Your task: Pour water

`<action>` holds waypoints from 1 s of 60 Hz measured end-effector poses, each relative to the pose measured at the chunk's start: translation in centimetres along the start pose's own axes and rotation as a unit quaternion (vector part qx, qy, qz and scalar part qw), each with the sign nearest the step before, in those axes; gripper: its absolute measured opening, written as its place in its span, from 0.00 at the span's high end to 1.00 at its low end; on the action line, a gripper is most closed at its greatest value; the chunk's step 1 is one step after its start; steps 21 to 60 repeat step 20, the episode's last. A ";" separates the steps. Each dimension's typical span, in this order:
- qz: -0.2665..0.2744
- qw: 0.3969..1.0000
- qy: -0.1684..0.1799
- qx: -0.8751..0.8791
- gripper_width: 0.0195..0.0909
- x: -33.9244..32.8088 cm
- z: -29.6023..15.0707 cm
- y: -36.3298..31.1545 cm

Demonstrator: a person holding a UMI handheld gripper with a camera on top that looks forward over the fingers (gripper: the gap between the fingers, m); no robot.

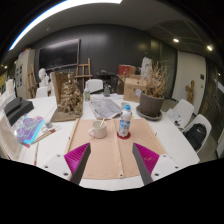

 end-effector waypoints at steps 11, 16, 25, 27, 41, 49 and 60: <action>0.010 1.000 -0.001 0.001 0.08 -2.4 0.1 0.3; 0.016 1.000 -0.003 -0.006 0.08 -2.6 0.1 0.6; 0.018 1.000 -0.006 -0.009 0.08 -2.6 0.2 0.7; 0.018 1.000 -0.006 -0.009 0.08 -2.6 0.2 0.7; 0.018 1.000 -0.006 -0.009 0.08 -2.6 0.2 0.7; 0.018 1.000 -0.006 -0.009 0.08 -2.6 0.2 0.7; 0.018 1.000 -0.006 -0.009 0.08 -2.6 0.2 0.7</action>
Point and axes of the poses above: the point between the fingertips, and its own axes, seen from behind it with the camera up: y to the right, z down, x forward, the way the camera looks, the point moved 2 cm from there along -x, backward, against the way the camera looks, and after that the axes turned 14 degrees about z, right-handed, at the moved point
